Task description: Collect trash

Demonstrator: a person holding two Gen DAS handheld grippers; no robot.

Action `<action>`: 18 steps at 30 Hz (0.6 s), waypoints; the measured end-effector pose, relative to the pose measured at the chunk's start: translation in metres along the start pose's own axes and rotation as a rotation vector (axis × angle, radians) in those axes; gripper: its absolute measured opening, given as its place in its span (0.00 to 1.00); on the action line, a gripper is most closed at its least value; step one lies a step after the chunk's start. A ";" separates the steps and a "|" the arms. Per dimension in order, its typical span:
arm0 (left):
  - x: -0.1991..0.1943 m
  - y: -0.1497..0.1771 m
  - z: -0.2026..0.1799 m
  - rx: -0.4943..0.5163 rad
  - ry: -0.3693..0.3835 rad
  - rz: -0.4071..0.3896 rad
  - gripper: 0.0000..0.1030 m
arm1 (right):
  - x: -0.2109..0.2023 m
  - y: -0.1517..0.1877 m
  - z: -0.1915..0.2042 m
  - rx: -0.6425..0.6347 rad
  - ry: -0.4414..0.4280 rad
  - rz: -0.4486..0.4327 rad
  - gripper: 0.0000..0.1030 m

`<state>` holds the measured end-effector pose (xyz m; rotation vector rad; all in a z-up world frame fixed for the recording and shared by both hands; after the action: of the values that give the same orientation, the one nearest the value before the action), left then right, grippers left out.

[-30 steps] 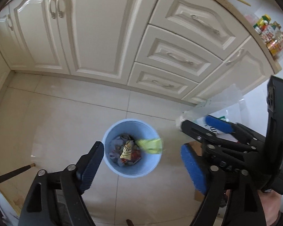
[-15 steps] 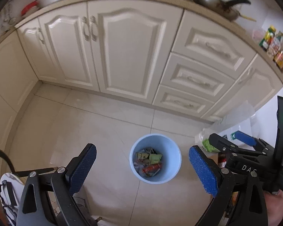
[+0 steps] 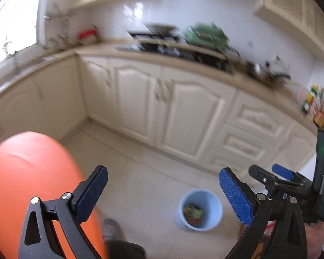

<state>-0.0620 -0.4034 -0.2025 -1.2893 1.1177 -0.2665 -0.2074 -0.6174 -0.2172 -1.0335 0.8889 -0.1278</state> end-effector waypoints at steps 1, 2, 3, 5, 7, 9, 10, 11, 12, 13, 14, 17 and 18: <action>-0.023 -0.004 0.014 -0.012 -0.030 -0.034 0.99 | -0.007 -0.005 0.021 -0.017 -0.028 -0.016 1.00; -0.041 -0.006 0.025 -0.021 -0.050 -0.055 0.99 | -0.012 -0.008 0.036 -0.028 -0.048 -0.025 1.00; -0.064 -0.009 0.038 -0.033 -0.076 -0.085 0.99 | -0.019 -0.012 0.056 -0.046 -0.077 -0.036 1.00; -0.100 -0.009 0.053 -0.052 -0.122 -0.126 0.99 | -0.030 -0.017 0.093 -0.081 -0.130 -0.054 1.00; -0.135 -0.007 0.067 -0.070 -0.146 -0.162 0.99 | -0.044 -0.023 0.135 -0.113 -0.188 -0.074 1.00; -0.177 -0.005 0.084 -0.088 -0.197 -0.202 0.99 | -0.058 -0.025 0.173 -0.137 -0.244 -0.089 1.00; -0.192 -0.002 0.084 -0.090 -0.209 -0.217 0.99 | -0.064 -0.025 0.186 -0.148 -0.265 -0.094 1.00; -0.209 0.001 0.090 -0.093 -0.231 -0.230 0.99 | -0.070 -0.025 0.203 -0.162 -0.292 -0.100 1.00; -0.225 0.004 0.096 -0.098 -0.255 -0.247 0.99 | -0.077 -0.024 0.223 -0.179 -0.322 -0.108 1.00; -0.247 0.008 0.104 -0.102 -0.290 -0.266 0.99 | -0.084 -0.024 0.242 -0.196 -0.352 -0.116 1.00; -0.264 0.013 0.108 -0.105 -0.322 -0.268 0.99 | -0.091 -0.023 0.259 -0.210 -0.381 -0.123 1.00; -0.309 0.029 0.111 -0.113 -0.398 -0.295 0.99 | -0.111 -0.019 0.302 -0.240 -0.455 -0.137 1.00; -0.320 0.034 0.112 -0.117 -0.427 -0.300 0.99 | -0.116 -0.018 0.313 -0.247 -0.474 -0.141 1.00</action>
<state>-0.1460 -0.0950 -0.0837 -1.5319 0.5843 -0.1376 -0.0613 -0.3542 -0.0713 -1.2889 0.4061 0.1102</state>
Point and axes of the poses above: each gripper's, at about its wrist camera, not at the fingertips, and x roughly the way its jaws point, z to its left, y to its underside, the point moved 10 cm from there along x, roughly the way its jaws point, and after that the axes turned 11 degrees about -z, right-handed, at the moved point
